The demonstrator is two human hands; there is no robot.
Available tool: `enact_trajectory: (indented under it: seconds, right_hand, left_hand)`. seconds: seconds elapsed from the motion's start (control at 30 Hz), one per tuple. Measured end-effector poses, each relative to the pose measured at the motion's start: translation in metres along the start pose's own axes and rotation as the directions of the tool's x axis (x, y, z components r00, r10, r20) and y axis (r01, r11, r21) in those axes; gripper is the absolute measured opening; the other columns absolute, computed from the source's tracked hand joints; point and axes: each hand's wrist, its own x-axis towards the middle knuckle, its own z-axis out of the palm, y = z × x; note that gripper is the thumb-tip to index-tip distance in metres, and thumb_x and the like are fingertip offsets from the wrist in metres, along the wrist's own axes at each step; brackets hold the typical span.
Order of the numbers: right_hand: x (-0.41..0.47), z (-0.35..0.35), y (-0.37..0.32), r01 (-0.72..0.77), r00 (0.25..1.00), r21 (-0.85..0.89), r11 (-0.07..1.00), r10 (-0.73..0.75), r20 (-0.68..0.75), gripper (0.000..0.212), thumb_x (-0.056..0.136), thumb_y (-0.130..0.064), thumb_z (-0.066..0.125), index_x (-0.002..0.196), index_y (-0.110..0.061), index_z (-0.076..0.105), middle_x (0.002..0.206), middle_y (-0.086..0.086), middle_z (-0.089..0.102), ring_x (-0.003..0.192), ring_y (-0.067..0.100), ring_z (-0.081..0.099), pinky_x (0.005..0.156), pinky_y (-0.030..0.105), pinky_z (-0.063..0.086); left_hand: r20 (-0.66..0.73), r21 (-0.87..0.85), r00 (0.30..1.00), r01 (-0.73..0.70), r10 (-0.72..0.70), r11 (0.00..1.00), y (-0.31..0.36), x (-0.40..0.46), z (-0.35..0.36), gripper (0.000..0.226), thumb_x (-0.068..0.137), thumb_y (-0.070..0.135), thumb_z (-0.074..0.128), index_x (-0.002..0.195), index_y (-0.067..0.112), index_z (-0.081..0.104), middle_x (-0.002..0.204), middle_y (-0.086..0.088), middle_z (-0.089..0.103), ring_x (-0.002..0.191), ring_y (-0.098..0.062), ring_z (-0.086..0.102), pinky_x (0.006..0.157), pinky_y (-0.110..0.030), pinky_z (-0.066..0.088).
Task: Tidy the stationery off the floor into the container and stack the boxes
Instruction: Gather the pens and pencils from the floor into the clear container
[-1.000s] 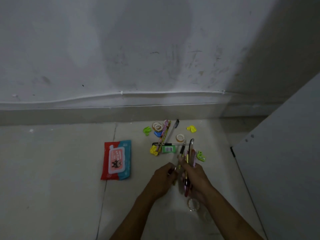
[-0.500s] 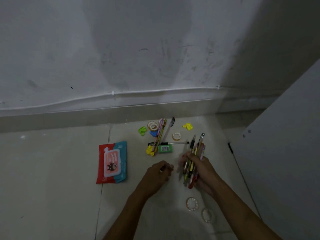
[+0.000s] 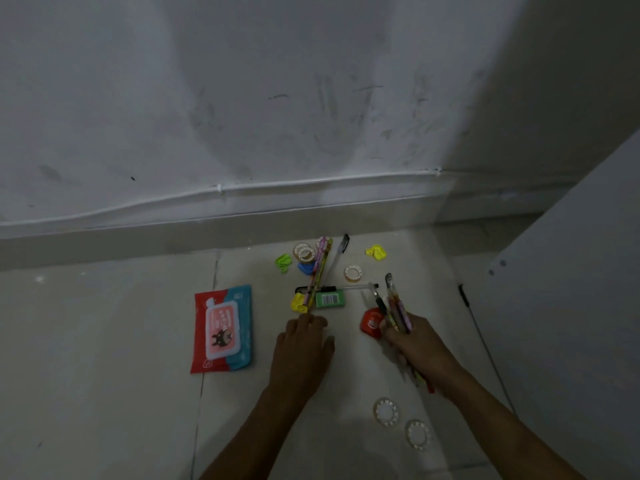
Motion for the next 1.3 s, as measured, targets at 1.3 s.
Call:
enact_trajectory:
  seconds: [1.3]
  right_hand:
    - [-0.493, -0.187, -0.667, 0.107, 0.981, -0.338, 0.935, -0.154, -0.115, 0.013, 0.090, -0.022, 0.060, 0.081, -0.014, 0.056, 0.059, -0.004, 0.053, 0.045, 0.004, 0.048, 0.047, 0.019, 0.040]
  left_hand:
    - [-0.121, -0.361, 0.906, -0.421, 0.406, 0.832, 0.236, -0.236, -0.769, 0.044, 0.092, 0.026, 0.055, 0.135, 0.023, 0.044, 0.140, 0.010, 0.039, 0.129, -0.004, 0.034, 0.105, -0.015, 0.024]
